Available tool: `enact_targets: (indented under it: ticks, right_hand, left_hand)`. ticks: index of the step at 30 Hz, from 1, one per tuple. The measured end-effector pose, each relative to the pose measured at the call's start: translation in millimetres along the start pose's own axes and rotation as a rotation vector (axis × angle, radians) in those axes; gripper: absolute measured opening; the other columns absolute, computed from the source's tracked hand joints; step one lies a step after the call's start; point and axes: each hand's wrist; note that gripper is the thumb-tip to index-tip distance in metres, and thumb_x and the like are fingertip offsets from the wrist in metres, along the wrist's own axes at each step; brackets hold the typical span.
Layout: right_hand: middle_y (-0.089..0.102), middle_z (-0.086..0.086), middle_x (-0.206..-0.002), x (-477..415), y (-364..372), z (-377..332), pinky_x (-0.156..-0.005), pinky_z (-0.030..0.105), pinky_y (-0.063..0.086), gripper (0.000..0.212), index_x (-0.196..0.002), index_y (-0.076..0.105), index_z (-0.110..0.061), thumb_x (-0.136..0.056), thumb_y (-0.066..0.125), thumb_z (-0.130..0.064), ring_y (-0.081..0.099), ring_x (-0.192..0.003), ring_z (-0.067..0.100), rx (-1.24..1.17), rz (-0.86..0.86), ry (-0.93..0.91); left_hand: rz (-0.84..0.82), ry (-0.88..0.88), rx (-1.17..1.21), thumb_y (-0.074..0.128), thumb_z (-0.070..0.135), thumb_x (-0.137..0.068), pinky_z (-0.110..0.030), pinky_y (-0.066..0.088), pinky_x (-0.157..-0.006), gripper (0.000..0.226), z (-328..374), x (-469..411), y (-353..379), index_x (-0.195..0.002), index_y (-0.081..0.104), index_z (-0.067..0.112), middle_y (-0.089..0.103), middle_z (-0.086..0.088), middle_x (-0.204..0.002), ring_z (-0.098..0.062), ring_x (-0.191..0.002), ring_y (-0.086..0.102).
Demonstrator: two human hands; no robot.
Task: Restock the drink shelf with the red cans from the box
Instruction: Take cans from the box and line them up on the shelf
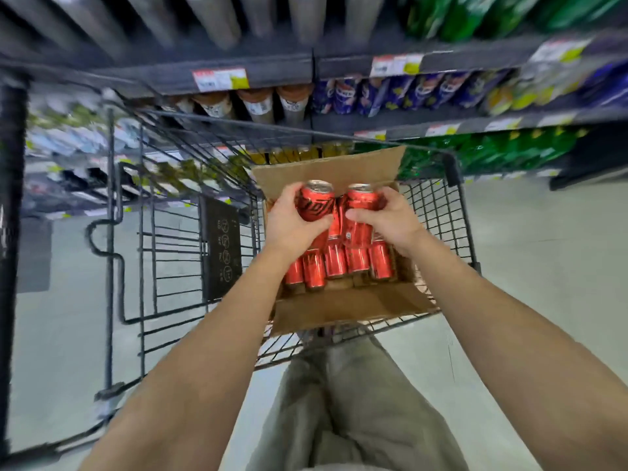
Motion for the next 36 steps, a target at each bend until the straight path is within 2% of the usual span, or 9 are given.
enact_targets:
  ticks: [3,6,8,11,15,18,21,31,36]
  right_hand:
    - [0.074,-0.003,-0.109,21.2,-30.3,-31.9,-0.096,0.044,0.056,0.060,-0.105,0.068,-0.034,-0.052,0.093,-0.046,0.070,-0.101,0.016,0.017,0.069,-0.140]
    - [0.066,-0.005,-0.120,47.3,-66.8,-62.8,-0.103,0.027,0.047,0.079,-0.134,0.060,-0.019,-0.063,0.093,-0.033,0.063,-0.109,0.011,0.094,0.148,-0.234]
    - [0.062,-0.007,-0.120,64.6,-96.0,-74.1,-0.101,0.022,0.043,0.084,-0.139,0.056,-0.019,-0.064,0.092,-0.032,0.060,-0.110,0.009,0.127,0.194,-0.283]
    - [0.068,-0.006,-0.121,88.8,-142.4,-72.9,-0.100,0.030,0.050,0.086,-0.136,0.057,-0.025,-0.058,0.092,-0.038,0.065,-0.109,0.013,0.071,0.249,-0.307]
    - [0.063,-0.004,-0.125,131.0,-213.5,-60.3,-0.096,0.030,0.049,0.083,-0.141,0.052,-0.019,-0.068,0.091,-0.027,0.061,-0.109,0.014,-0.003,0.262,-0.359]
    - [0.063,-0.005,-0.122,164.8,-273.0,-45.1,-0.094,0.028,0.047,0.082,-0.141,0.052,-0.016,-0.069,0.091,-0.027,0.060,-0.107,0.012,-0.038,0.279,-0.393]
    - [0.070,-0.007,-0.118,195.2,-331.7,-25.8,-0.100,0.038,0.053,0.085,-0.133,0.059,-0.021,-0.057,0.091,-0.040,0.067,-0.106,0.012,-0.047,0.309,-0.436]
    - [0.069,-0.008,-0.116,234.5,-498.0,-0.8,-0.097,0.036,0.053,0.074,-0.128,0.058,-0.029,-0.062,0.092,-0.034,0.066,-0.106,0.013,-0.047,0.428,-0.537]
    - [0.068,-0.006,-0.119,194.1,-546.0,-0.9,-0.097,0.036,0.053,0.072,-0.130,0.058,-0.023,-0.065,0.092,-0.027,0.065,-0.107,0.012,-0.089,0.421,-0.550]
  left_hand:
    - [0.040,0.077,-0.007,0.091,0.044,-0.067,-0.035,0.049,-0.106,0.085,39.6,12.2,-9.1,-0.139,0.050,0.028,0.066,0.004,-0.129,-0.014,-0.118,0.063]
    - [0.034,0.154,0.001,0.094,0.039,-0.068,-0.035,0.049,-0.106,0.085,79.1,26.9,-11.5,-0.140,0.051,0.025,0.066,0.003,-0.128,-0.012,-0.117,0.062]
    - [0.013,0.214,-0.005,0.093,0.037,-0.069,-0.029,0.048,-0.104,0.084,105.7,38.0,-10.7,-0.140,0.051,0.024,0.066,0.004,-0.127,-0.010,-0.115,0.062]
    - [0.008,0.284,0.008,0.092,0.033,-0.070,-0.024,0.046,-0.103,0.081,145.9,58.6,-2.5,-0.140,0.052,0.024,0.065,0.008,-0.127,-0.007,-0.115,0.061]
    - [0.075,0.345,-0.001,0.092,0.030,-0.071,-0.015,0.039,-0.094,0.078,202.7,96.3,26.7,-0.138,0.054,0.023,0.062,0.012,-0.120,-0.003,-0.109,0.058]
    - [0.109,0.392,0.014,0.093,0.032,-0.070,-0.019,0.043,-0.096,0.078,246.5,133.3,64.4,-0.138,0.055,0.024,0.063,0.010,-0.120,-0.006,-0.110,0.059]
    - [0.126,0.424,0.030,0.093,0.032,-0.071,-0.014,0.041,-0.091,0.075,289.0,172.2,109.0,-0.136,0.056,0.025,0.063,0.012,-0.119,-0.003,-0.107,0.058]
    - [0.151,0.527,0.089,0.092,0.032,-0.074,-0.018,0.044,-0.093,0.076,415.9,222.4,211.4,-0.139,0.054,0.024,0.060,0.016,-0.114,-0.001,-0.104,0.057]
    - [0.154,0.538,0.097,0.092,0.032,-0.075,0.006,0.035,-0.072,0.076,448.4,189.0,248.7,-0.139,0.053,0.024,0.060,0.014,-0.118,0.000,-0.104,0.056]
Point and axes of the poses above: each hand's wrist, its own x-axis away from the middle knuckle, its own y-axis out of the palm, z = x × y
